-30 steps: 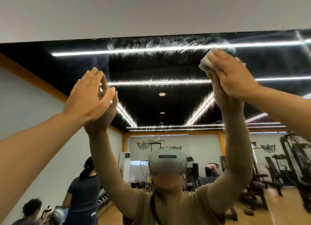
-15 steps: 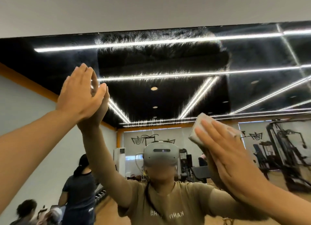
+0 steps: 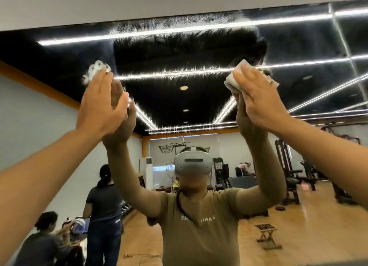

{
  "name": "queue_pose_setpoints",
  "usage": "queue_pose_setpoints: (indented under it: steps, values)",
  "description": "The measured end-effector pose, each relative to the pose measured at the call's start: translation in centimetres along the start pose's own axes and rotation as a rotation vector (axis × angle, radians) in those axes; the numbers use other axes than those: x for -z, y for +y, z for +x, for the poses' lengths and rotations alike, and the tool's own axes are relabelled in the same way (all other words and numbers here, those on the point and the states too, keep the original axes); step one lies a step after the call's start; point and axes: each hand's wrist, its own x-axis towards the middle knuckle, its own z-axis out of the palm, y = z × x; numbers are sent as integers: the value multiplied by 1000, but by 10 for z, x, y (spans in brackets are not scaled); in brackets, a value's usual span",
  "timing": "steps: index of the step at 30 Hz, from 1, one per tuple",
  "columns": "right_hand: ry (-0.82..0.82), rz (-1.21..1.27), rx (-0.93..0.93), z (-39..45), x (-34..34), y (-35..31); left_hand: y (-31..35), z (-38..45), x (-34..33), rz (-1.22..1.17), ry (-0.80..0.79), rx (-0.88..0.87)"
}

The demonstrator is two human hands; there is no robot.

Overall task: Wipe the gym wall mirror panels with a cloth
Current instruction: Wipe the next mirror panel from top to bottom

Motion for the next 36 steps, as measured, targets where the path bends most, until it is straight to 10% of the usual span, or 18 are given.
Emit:
queue_pose_setpoints:
  steps: [12,27,36]
  values:
    - [-351,6,166,-308,2,-60,53,-242,-12,-166,-197,18]
    - [-75,1,-10,-101,-4,-42,50,-264,-17,-89,-214,11]
    - [-536,-88,647,-306,-14,-84,48,-264,-16,-87,-235,5]
